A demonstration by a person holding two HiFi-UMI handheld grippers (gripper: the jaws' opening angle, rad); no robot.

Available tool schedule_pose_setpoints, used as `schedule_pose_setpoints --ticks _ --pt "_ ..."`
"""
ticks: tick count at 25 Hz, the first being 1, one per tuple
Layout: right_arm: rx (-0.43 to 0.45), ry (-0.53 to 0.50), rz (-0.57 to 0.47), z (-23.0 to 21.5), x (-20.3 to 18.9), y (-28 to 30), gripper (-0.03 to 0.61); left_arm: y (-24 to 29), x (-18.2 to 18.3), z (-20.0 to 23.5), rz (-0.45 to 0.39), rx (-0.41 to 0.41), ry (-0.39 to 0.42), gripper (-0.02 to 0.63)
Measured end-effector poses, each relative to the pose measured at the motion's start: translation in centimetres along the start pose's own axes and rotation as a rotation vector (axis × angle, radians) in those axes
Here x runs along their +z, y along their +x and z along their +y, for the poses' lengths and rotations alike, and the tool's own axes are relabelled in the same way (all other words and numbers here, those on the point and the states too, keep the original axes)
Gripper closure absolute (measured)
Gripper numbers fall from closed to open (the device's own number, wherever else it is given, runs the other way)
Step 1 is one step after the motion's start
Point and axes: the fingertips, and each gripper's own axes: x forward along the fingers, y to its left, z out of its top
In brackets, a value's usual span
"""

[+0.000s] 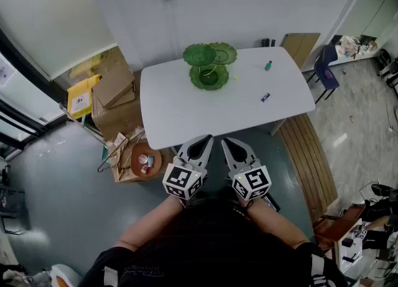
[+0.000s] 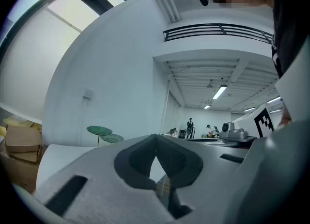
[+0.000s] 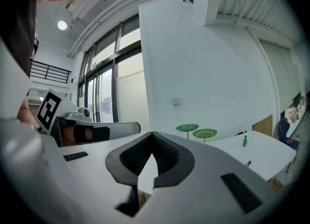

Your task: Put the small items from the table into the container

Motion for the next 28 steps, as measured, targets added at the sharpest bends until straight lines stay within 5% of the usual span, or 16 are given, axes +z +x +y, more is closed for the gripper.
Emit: schedule_pose_setpoints --ticks 12,28 --pt "-0.020 0.035 -0.052 -7.2 0.8 -2.7 0.565 6.8 -1.2 -3.6 0.032 -0.033 0.005 0.606" --pt "-0.156 0.097 -0.078 -27.5 2.0 -11.8 0.563 24.9 -4.3 -16.3 0.066 -0.190 -0.005 0.606"
